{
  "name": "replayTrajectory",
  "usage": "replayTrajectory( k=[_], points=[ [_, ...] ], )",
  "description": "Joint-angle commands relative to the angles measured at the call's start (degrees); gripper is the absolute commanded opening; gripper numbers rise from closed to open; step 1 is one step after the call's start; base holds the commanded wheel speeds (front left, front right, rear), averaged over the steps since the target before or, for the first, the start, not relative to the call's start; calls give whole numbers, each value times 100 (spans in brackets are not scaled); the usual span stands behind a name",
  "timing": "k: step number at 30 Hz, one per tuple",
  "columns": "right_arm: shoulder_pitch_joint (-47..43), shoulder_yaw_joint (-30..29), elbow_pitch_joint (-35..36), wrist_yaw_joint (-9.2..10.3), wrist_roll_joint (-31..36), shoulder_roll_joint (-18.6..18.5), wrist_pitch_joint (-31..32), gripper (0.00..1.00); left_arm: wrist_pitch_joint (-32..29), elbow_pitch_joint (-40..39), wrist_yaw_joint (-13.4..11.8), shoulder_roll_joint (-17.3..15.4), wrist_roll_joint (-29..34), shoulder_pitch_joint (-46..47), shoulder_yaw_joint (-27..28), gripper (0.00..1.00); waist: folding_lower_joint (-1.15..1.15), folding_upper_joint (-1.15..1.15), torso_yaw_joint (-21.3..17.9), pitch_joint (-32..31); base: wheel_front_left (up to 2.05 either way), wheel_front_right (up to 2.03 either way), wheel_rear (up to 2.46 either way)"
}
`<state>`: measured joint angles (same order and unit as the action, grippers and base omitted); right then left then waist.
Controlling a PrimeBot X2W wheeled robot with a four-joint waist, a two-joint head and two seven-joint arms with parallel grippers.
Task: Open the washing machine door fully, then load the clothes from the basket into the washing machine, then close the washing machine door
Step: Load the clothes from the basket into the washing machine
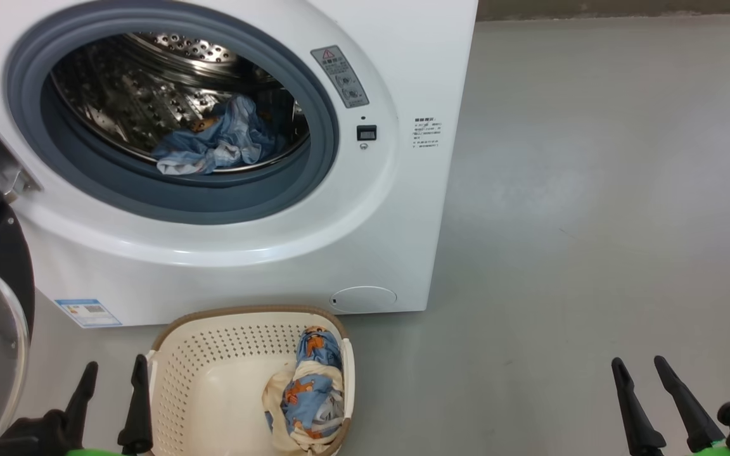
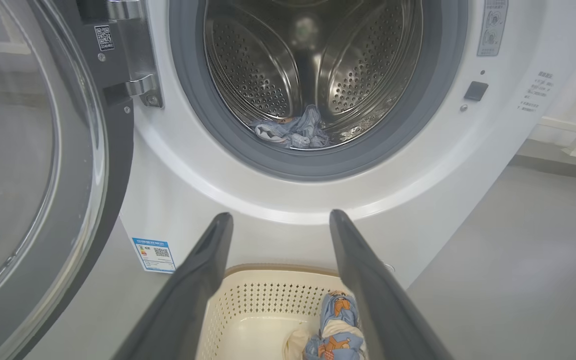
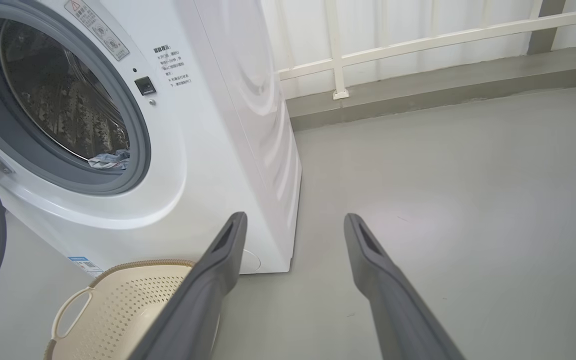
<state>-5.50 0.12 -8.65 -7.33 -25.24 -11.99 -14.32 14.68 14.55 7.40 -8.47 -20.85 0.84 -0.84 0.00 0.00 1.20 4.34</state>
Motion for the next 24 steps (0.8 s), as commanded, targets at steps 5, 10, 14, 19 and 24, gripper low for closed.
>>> replayTrajectory(
  k=[5,10,14,19,24],
  points=[
    [-80,22,197,-16,-28,-121,-68,100,32,-379,9,-33,125,-104,278,100,0,0,20,13,0,0,0],
    [-105,-29,239,-16,-8,-98,-68,100,32,-466,9,-40,114,-170,309,100,0,0,29,69,0,0,0],
    [-79,-40,255,-16,15,-73,-68,100,32,-489,9,-49,103,-132,305,100,0,0,24,136,0,0,0],
    [0,-38,251,-16,37,-38,-68,100,32,-484,9,-53,81,-62,275,100,0,0,11,213,0,0,0],
    [122,-10,228,-16,53,26,-68,100,32,-434,9,-15,37,-31,196,100,0,0,2,285,0,0,0]
  ],
)
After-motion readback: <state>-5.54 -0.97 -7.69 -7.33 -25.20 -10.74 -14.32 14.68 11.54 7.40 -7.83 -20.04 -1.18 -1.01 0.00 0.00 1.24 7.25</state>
